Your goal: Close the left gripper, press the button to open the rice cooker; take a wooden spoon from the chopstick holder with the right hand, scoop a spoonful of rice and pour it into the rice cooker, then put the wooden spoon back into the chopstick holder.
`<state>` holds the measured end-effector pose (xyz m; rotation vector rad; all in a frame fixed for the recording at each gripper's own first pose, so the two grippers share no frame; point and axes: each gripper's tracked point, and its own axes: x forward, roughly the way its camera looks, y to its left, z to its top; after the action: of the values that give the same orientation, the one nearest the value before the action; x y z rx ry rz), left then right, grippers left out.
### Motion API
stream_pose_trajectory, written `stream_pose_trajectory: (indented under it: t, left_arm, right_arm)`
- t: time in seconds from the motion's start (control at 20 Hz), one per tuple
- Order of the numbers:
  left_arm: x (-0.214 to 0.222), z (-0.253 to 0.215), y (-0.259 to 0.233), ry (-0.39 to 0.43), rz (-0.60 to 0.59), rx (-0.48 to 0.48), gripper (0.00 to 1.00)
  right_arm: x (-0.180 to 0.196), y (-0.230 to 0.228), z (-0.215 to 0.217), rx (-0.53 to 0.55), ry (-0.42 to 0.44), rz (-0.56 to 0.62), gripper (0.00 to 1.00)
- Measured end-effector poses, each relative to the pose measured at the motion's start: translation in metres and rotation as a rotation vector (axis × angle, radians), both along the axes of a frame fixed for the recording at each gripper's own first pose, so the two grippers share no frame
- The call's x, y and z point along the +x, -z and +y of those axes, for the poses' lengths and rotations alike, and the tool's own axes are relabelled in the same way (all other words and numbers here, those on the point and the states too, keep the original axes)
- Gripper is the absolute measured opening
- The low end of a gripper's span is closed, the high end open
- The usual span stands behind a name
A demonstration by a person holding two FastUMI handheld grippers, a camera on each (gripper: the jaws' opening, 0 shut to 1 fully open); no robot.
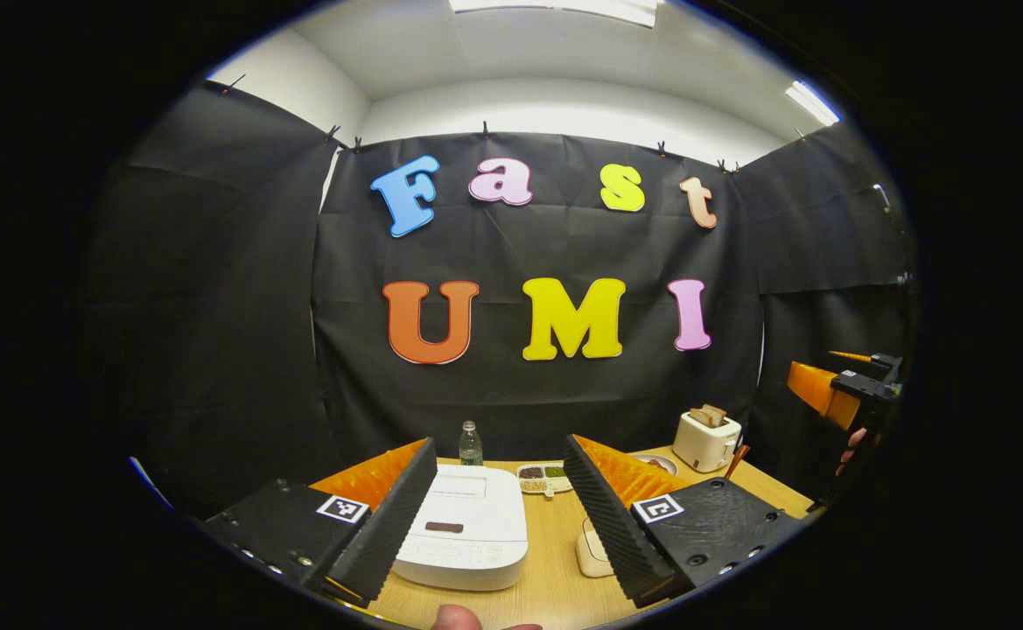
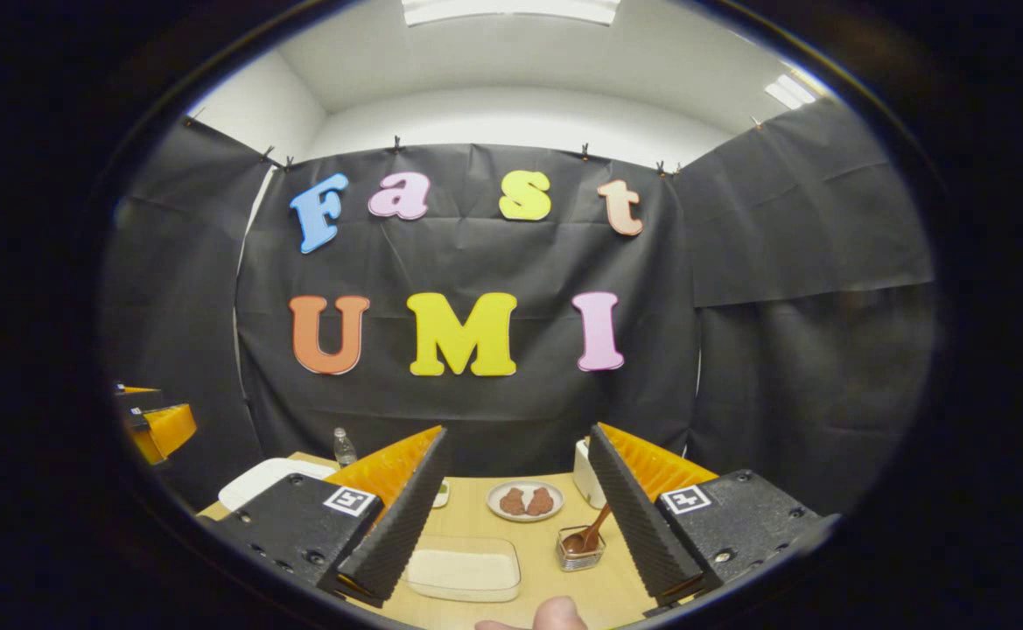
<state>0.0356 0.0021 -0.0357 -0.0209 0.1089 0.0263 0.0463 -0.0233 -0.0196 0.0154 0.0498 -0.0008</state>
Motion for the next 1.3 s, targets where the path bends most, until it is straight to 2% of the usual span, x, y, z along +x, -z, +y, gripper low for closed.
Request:
stream_pose_trajectory:
  t: [0.05,0.1,0.2,0.25,0.3,0.35,0.4,0.5,0.7,0.75,0.8,0.85,0.95,1.0,1.3]
  left_arm:
    - [0.004,0.001,0.006,-0.003,0.019,-0.005,0.95]
    - [0.007,0.002,0.011,-0.005,0.041,-0.009,0.8]
    - [0.015,0.006,0.028,-0.023,0.096,-0.012,0.65]
    - [0.021,0.007,0.037,-0.025,0.129,-0.014,0.48]
    - [0.028,0.004,0.047,-0.016,0.167,-0.025,0.39]
    - [0.034,0.005,0.055,-0.014,0.197,-0.034,0.39]
    - [0.038,0.012,0.056,-0.044,0.216,-0.046,0.29]
    - [0.049,0.007,0.071,-0.032,0.275,-0.101,0.05]
    - [0.063,0.022,0.097,-0.028,0.365,-0.096,0.0]
    - [0.066,0.029,0.108,-0.032,0.399,-0.095,0.0]
    - [0.069,0.039,0.123,-0.04,0.443,-0.101,0.07]
    - [0.071,0.047,0.133,-0.046,0.479,-0.111,0.0]
    - [0.075,0.057,0.156,-0.043,0.545,-0.148,0.0]
    - [0.077,0.061,0.166,-0.049,0.569,-0.156,0.0]
    - [0.089,0.076,0.207,-0.069,0.655,-0.2,0.0]
  right_arm:
    - [0.006,0.003,-0.001,0.003,-0.005,0.005,1.0]
    - [0.012,0.006,-0.002,0.007,-0.012,0.012,1.0]
    - [0.027,0.011,-0.004,0.015,-0.031,0.018,1.0]
    - [0.036,0.014,-0.006,0.018,-0.041,0.021,1.0]
    - [0.045,0.018,-0.008,0.017,-0.051,0.025,1.0]
    - [0.054,0.022,-0.01,0.02,-0.061,0.029,1.0]
    - [0.063,0.026,-0.012,0.023,-0.069,0.036,1.0]
    - [0.08,0.037,-0.014,0.033,-0.092,0.056,0.98]
    - [0.106,0.055,-0.018,0.045,-0.132,0.079,1.0]
    - [0.109,0.062,-0.021,0.045,-0.131,0.09,0.98]
    - [0.11,0.066,-0.024,0.046,-0.125,0.101,1.0]
    - [0.11,0.071,-0.028,0.047,-0.116,0.108,1.0]
    - [0.11,0.08,-0.032,0.048,-0.103,0.125,0.98]
    - [0.11,0.087,-0.034,0.041,-0.102,0.145,1.0]
    - [0.116,0.11,-0.04,0.023,-0.087,0.211,1.0]
